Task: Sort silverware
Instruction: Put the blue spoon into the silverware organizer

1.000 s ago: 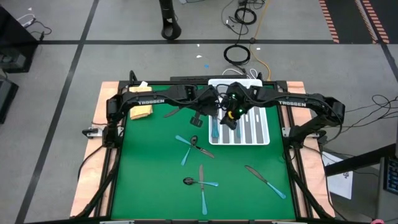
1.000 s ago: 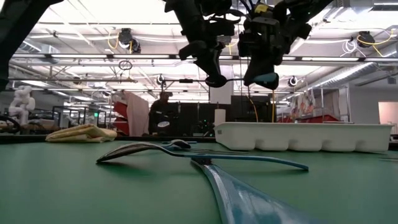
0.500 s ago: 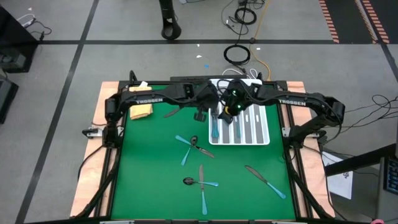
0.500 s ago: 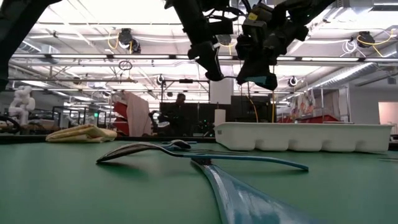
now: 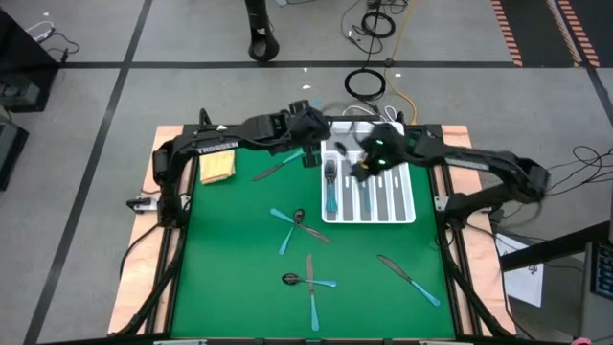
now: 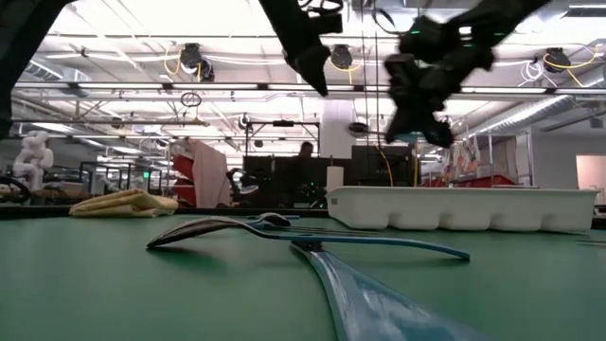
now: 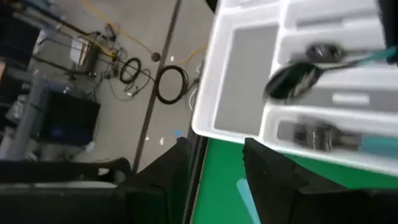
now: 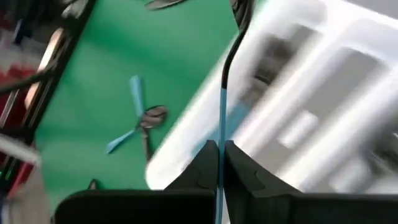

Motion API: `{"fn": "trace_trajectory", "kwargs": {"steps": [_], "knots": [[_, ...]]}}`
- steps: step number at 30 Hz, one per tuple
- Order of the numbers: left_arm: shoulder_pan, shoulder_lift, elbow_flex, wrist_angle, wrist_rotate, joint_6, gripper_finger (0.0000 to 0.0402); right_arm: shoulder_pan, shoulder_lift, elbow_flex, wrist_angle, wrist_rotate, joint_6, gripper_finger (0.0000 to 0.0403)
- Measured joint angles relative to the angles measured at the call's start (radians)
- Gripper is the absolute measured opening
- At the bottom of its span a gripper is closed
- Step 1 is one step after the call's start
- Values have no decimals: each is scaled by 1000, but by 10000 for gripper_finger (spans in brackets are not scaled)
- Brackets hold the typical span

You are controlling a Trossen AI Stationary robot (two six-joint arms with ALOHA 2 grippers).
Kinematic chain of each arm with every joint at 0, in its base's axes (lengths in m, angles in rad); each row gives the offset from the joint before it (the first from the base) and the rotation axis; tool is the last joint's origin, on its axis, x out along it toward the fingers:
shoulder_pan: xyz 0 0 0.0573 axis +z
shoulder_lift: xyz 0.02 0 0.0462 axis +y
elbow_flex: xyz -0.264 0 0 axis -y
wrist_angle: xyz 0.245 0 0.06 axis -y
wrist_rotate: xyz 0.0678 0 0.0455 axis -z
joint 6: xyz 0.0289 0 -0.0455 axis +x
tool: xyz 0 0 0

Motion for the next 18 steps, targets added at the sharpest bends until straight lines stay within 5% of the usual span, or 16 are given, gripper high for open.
{"fn": "trace_trajectory", "kwargs": {"steps": [3,7,11,18], "knots": [[12,-28,0,8,42,-66,153,-10,-158,-146,57,30,72,0],[25,-55,0,38,241,-197,153,-10,-306,-278,133,105,171,0],[22,-60,0,49,374,-284,153,7,-341,-371,242,157,214,0],[9,-58,0,44,443,-322,153,16,-335,-515,444,225,241,0]]}}
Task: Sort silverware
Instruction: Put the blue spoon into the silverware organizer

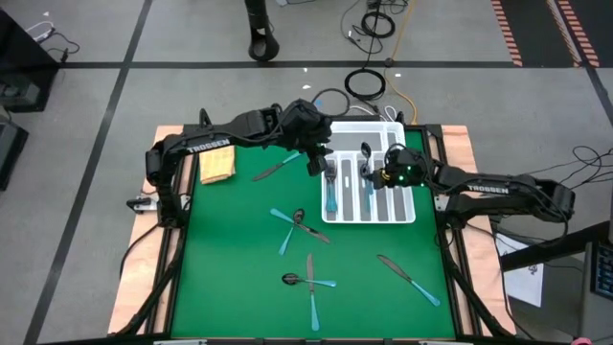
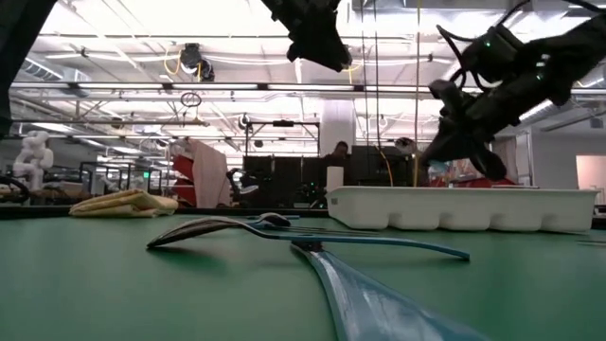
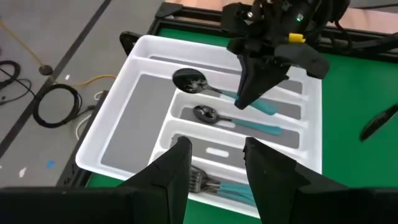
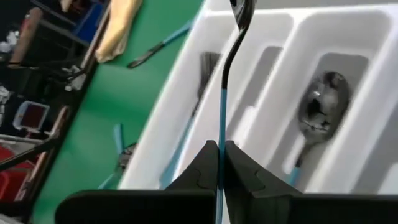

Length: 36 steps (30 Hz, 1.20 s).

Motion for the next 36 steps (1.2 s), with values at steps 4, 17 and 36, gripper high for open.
{"fn": "trace_trajectory", "kwargs": {"steps": [4,17,36], "knots": [[1,0,0,-2,0,0,153,1,1,-64,38,32,19,0],[-1,0,0,-7,0,-1,153,48,34,-136,104,72,56,0],[-1,0,-1,-10,0,1,153,52,193,-133,210,-39,60,8]]}}
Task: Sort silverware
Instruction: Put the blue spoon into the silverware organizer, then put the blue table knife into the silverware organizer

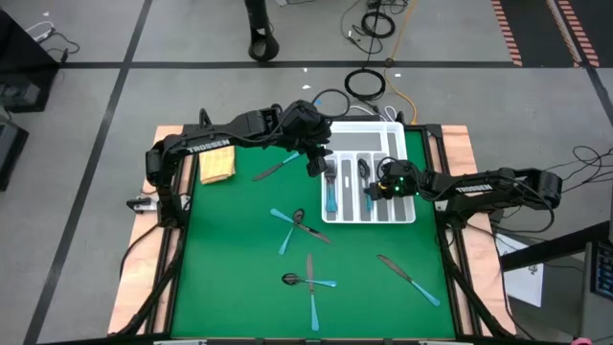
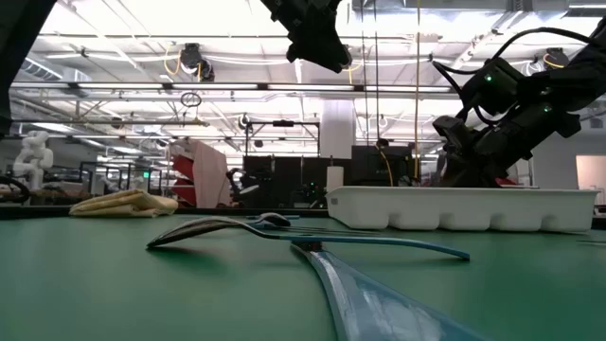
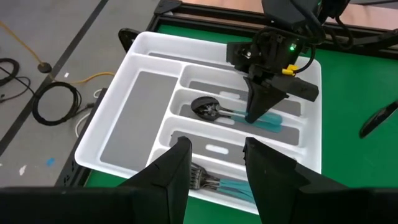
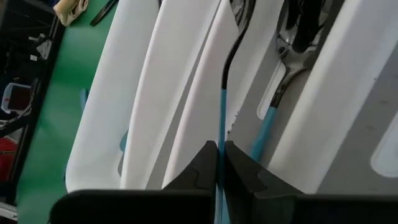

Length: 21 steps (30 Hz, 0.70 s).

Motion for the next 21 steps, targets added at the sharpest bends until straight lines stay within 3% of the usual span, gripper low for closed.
{"fn": "trace_trajectory", "kwargs": {"steps": [10,17,21], "knots": [[0,0,0,-1,0,0,153,0,-2,3,9,-13,28,93],[0,-1,0,-19,6,0,153,-2,-79,-3,-12,-104,29,107],[-6,-39,-2,-11,106,1,153,0,-193,25,28,-212,-22,107]]}}
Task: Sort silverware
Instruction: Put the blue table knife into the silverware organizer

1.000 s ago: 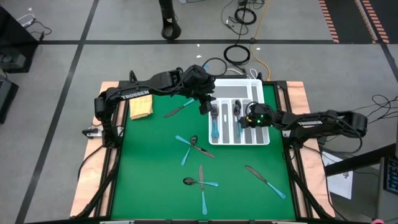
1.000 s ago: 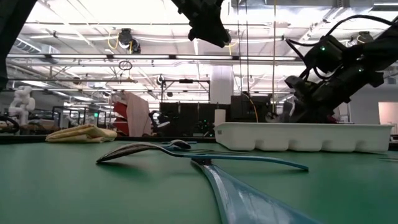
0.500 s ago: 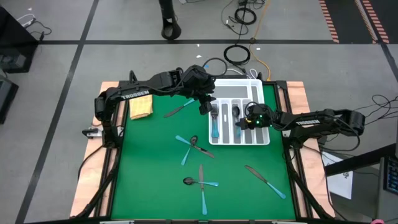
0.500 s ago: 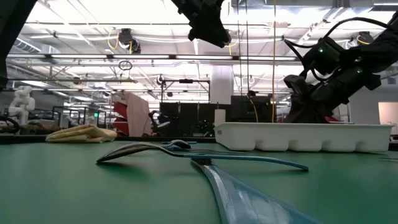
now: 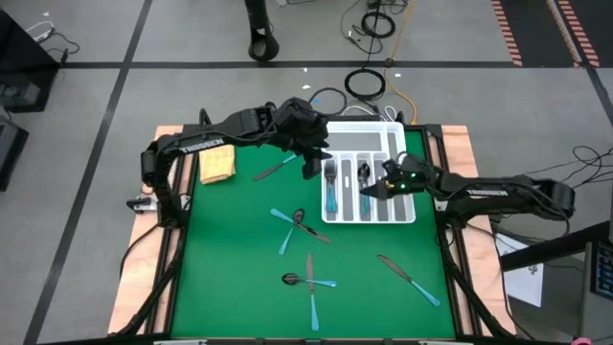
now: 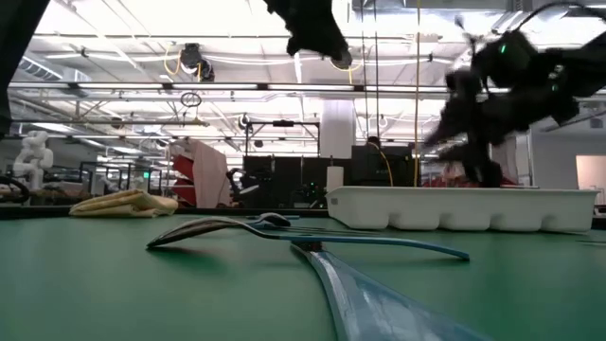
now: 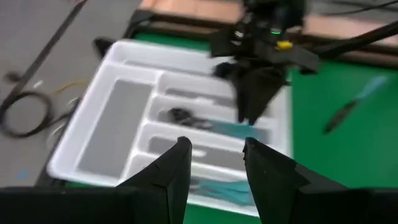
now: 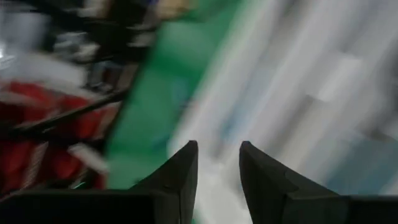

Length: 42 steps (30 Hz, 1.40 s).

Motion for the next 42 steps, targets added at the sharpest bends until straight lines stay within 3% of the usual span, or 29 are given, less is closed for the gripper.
{"fn": "trace_trajectory", "kwargs": {"steps": [3,6,9,11,13,15,23,28,33,42], "knots": [[-15,-42,1,5,42,3,153,30,-91,57,-7,-80,-30,107],[-28,-96,1,-9,61,15,153,103,-159,148,-155,-123,-50,107],[-51,-168,1,-45,118,55,153,227,-179,267,-553,-117,-137,107],[-77,-216,2,-83,163,61,153,333,-160,339,-848,-56,-168,107],[-101,-255,2,-130,182,61,153,443,-135,394,-1073,-3,-124,107],[-121,-290,2,-169,178,55,153,549,-110,431,-1178,33,-23,107],[-154,-334,1,-268,139,32,153,980,57,456,-1106,256,555,107],[-154,-337,-16,-273,131,31,153,1174,231,456,-987,283,811,107],[-148,-333,-51,-275,122,55,153,1256,342,456,-960,284,908,108],[-149,-326,-65,-278,118,59,153,1273,445,455,-951,291,872,153]]}}
